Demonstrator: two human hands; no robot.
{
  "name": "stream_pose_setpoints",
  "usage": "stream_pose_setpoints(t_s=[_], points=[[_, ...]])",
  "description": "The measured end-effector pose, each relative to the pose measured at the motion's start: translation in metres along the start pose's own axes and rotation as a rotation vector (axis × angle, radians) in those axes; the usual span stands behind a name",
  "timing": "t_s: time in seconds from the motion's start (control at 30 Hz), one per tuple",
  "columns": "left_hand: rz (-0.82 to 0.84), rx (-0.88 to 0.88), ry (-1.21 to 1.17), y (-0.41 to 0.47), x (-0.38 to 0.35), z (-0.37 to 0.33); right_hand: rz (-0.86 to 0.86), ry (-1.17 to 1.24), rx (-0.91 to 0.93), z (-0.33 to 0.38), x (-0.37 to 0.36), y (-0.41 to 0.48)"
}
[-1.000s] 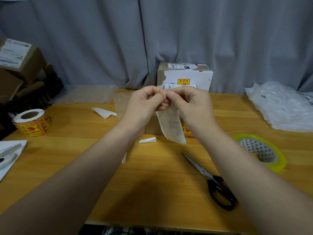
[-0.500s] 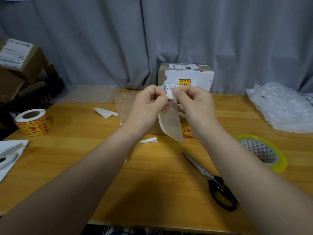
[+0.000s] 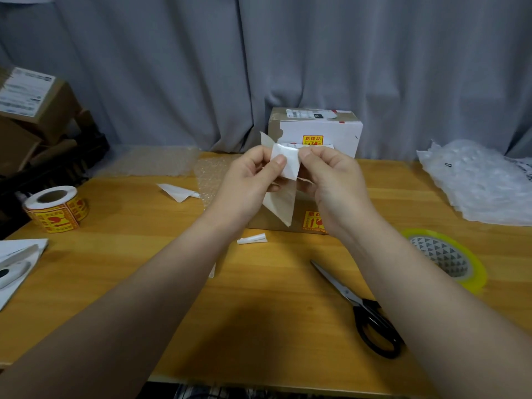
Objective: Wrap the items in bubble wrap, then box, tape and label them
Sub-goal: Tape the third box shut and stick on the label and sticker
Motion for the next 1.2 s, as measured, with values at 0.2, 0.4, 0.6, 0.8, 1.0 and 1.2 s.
stream_pose_setpoints(t_s=[0.2, 0.4, 0.6, 0.8, 1.0, 1.2], points=[[-0.061, 0.079, -0.033, -0.004, -0.001, 0.003, 0.020, 0.344, -0.211, -0.011, -0.004, -0.003], [-0.021, 0.029, 0.088, -0.003, -0.003, -0.004, 0.069, -0.114, 0.012, 0.003, -0.007, 0.001], [-0.092, -0.045, 0.237, 0.000, -0.002, -0.011, 0.024, -0.083, 0.001, -0.001, -0.009, -0.003], [-0.147, -0.028, 0.141, 0.005, -0.001, -0.006, -0.086, 0.114, -0.127, -0.004, -0.008, -0.001], [-0.217, 0.031, 0.053, 0.002, 0.005, 0.008, -0.230, 0.405, -0.304, -0.016, 0.000, 0.001], [-0.258, 0.073, 0.056, 0.001, 0.015, 0.020, -0.328, 0.545, -0.387, -0.025, 0.009, 0.005]])
Point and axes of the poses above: each hand's wrist, its own y-axis towards the middle knuckle, its own x-axis out of the back of the hand, z = x × y, the point moved 7 cm from there along y, towards the middle knuckle, and after that the axes turned 2 degrees about -x, right-handed, at the moved point
